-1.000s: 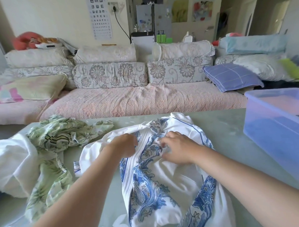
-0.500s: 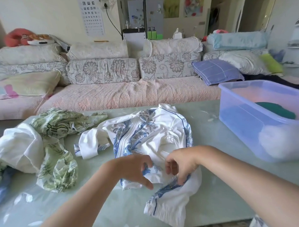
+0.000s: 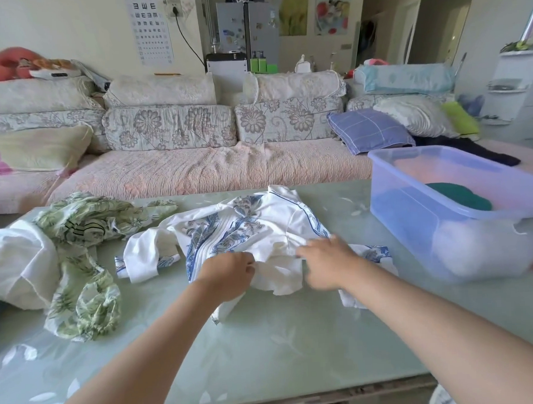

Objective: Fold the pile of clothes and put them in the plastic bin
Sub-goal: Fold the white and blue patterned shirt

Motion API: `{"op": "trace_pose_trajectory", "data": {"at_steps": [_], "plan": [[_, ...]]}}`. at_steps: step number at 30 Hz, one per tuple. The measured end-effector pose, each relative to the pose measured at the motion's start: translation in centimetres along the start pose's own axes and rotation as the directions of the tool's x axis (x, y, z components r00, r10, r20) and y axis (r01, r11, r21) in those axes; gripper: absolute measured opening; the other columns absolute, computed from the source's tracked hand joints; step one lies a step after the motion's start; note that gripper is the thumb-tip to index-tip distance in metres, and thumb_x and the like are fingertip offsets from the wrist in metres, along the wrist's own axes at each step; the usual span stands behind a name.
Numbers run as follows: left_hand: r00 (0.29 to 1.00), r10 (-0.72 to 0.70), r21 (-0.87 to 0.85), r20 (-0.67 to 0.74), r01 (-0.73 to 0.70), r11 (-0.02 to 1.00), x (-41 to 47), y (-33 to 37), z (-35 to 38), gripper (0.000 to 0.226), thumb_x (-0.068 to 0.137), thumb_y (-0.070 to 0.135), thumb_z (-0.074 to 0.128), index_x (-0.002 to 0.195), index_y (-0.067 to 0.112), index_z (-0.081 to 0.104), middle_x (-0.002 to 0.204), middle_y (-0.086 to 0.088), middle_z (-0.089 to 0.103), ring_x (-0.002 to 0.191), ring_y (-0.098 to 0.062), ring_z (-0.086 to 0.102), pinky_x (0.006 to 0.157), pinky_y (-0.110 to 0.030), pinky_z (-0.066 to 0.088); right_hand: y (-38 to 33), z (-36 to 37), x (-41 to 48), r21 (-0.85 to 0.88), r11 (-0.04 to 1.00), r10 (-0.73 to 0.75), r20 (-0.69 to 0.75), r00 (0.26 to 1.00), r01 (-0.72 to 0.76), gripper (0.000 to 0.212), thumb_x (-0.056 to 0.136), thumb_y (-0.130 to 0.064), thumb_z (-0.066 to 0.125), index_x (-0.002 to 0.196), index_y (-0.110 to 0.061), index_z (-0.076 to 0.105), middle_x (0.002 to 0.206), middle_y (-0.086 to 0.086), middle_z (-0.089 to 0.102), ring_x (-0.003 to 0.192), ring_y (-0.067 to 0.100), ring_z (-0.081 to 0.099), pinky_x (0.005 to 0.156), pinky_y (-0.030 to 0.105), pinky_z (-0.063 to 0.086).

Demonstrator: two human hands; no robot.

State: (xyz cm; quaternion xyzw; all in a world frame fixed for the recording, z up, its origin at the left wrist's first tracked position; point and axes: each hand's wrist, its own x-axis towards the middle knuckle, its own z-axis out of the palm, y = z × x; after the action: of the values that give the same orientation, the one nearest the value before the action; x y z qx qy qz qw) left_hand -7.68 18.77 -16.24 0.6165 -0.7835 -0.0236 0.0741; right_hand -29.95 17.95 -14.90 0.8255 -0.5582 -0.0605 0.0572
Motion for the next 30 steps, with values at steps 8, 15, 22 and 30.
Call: {"op": "trace_pose_trajectory", "data": {"at_steps": [8,15,22,30], "plan": [[0.98,0.066,-0.119,-0.185,-0.089,0.989,0.1,-0.1,-1.1,0.023,0.088,0.034,0.06,0.11,0.033,0.059,0.108,0.011,0.062,0.097,-0.019,0.062,0.064,-0.028,0.035,-4.3,-0.2,2.2,0.606,0.796,0.136,-0.185,0.973,0.003,0.013,0.089,-0.01,0.049,0.086,-0.016,0.06,0.097,0.01,0.067,0.095,0.031,0.063,0.066,0.031,0.038],[0.932,-0.325,0.211,0.16,0.289,0.934,-0.2,-2.7,-2.0,0.036,0.075,0.03,0.055,0.11,0.023,0.058,0.104,0.001,0.058,0.097,-0.023,0.062,0.069,-0.028,0.043,-2.1,-2.2,3.5,0.624,0.781,0.203,-0.267,0.942,0.009,0.036,0.087,-0.001,0.041,0.093,-0.031,0.061,0.109,0.0,0.062,0.099,0.027,0.058,0.073,0.033,0.042],[0.843,-0.5,-0.531,0.2,0.522,0.668,1.9,-4.3,-4.6,0.018,0.087,0.023,0.062,0.096,0.008,0.061,0.068,-0.008,0.07,0.054,-0.025,0.071,0.058,-0.033,0.061,-0.6,-2.5,5.0,0.075,0.953,0.292,-0.469,0.833,-0.292,0.027,0.086,-0.019,0.06,0.113,-0.016,0.059,0.109,0.013,0.056,0.098,0.035,0.06,0.076,0.038,0.046],[0.933,-0.303,-0.786,-0.194,0.037,0.617,5.3,-5.7,-1.8,0.113,0.082,0.004,0.074,0.151,0.048,-0.003,0.163,-0.001,0.005,0.126,-0.02,0.049,0.095,-0.044,0.052,0.7,-0.9,8.2,0.807,0.536,0.482,-0.052,0.875,-0.247,0.047,0.097,-0.025,0.055,0.142,-0.022,0.043,0.134,0.003,0.062,0.119,0.027,0.059,0.094,0.03,0.045]]}}
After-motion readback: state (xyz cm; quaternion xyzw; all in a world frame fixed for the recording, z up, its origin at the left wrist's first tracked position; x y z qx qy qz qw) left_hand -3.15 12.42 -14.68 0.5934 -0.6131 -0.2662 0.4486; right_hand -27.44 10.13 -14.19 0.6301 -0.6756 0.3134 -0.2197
